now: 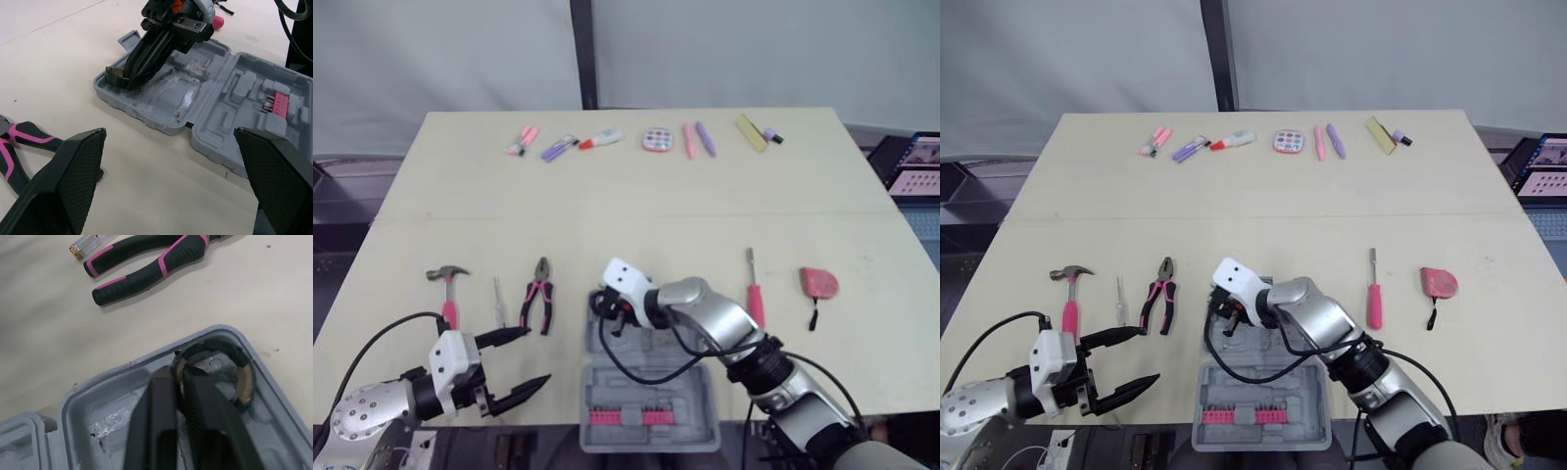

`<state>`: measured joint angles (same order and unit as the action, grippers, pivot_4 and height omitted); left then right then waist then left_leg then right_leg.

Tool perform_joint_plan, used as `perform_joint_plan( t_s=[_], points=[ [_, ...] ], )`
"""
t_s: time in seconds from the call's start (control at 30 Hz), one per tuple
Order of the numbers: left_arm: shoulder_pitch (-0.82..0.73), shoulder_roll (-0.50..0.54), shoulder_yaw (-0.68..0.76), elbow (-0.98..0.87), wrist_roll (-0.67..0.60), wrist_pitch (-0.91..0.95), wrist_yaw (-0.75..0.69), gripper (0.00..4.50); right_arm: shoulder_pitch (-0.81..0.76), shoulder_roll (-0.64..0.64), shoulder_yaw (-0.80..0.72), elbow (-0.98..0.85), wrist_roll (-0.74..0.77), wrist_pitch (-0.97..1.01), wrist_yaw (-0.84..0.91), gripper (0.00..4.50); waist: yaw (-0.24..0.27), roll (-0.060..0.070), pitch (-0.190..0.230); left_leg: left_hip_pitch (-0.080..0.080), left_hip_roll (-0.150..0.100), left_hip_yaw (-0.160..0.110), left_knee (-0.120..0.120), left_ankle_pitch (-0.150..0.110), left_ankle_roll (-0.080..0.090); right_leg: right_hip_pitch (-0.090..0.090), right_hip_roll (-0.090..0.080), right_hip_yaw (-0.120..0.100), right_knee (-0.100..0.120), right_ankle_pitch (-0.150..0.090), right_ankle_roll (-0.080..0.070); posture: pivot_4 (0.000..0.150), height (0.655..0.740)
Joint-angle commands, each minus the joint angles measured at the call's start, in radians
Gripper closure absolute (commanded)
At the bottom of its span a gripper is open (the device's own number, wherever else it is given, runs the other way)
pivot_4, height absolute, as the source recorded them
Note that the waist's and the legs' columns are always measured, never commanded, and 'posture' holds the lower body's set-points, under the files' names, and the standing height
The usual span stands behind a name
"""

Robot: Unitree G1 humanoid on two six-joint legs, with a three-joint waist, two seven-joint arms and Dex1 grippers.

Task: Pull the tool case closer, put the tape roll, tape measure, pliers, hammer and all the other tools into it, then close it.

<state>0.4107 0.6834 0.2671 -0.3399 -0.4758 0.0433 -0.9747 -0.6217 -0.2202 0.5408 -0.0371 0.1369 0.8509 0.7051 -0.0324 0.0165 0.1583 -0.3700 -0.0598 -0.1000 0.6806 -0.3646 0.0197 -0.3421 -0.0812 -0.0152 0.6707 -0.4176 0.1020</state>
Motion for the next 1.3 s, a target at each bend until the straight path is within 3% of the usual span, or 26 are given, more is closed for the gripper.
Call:
perform_joint_plan(
  t_s=[0.03, 0.53, 1.3],
  points=[
    [0.015, -0.003, 0.023, -0.014, -0.002, -0.012, -0.003, 0.0, -0.004, 0.011, -0.022, -0.073, 0.034, 0.014, 0.021, 2.62, 0.0, 0.0, 0.0, 0.0, 0.0, 0.0, 0.0, 0.0, 0.0, 0.0, 0.0, 0.0, 0.0, 0.0, 0.0, 0.15, 0.7134],
    [0.008, 0.002, 0.021, -0.034, -0.008, 0.006, 0.005, 0.0, 0.049, 0.001, -0.108, -0.12, 0.056, -0.043, -0.018, 2.62, 0.001, 0.0, 0.0, 0.0, 0.0, 0.0, 0.0, 0.0, 0.0, 0.0, 0.0, 0.0, -0.001, 0.0, 0.0, 0.15, 0.7134],
    [0.007, 0.013, 0.039, -0.038, -0.008, 0.019, -0.009, 0.0, 0.065, 0.056, -0.1, 0.089, -0.009, -0.198, -0.046, 2.62, 0.0, 0.0, 0.0, 0.0, 0.0, 0.0, 0.0, 0.0, 0.0, 0.0, 0.0, 0.0, -0.001, 0.0, 0.0, 0.15, 0.7134]
  ],
)
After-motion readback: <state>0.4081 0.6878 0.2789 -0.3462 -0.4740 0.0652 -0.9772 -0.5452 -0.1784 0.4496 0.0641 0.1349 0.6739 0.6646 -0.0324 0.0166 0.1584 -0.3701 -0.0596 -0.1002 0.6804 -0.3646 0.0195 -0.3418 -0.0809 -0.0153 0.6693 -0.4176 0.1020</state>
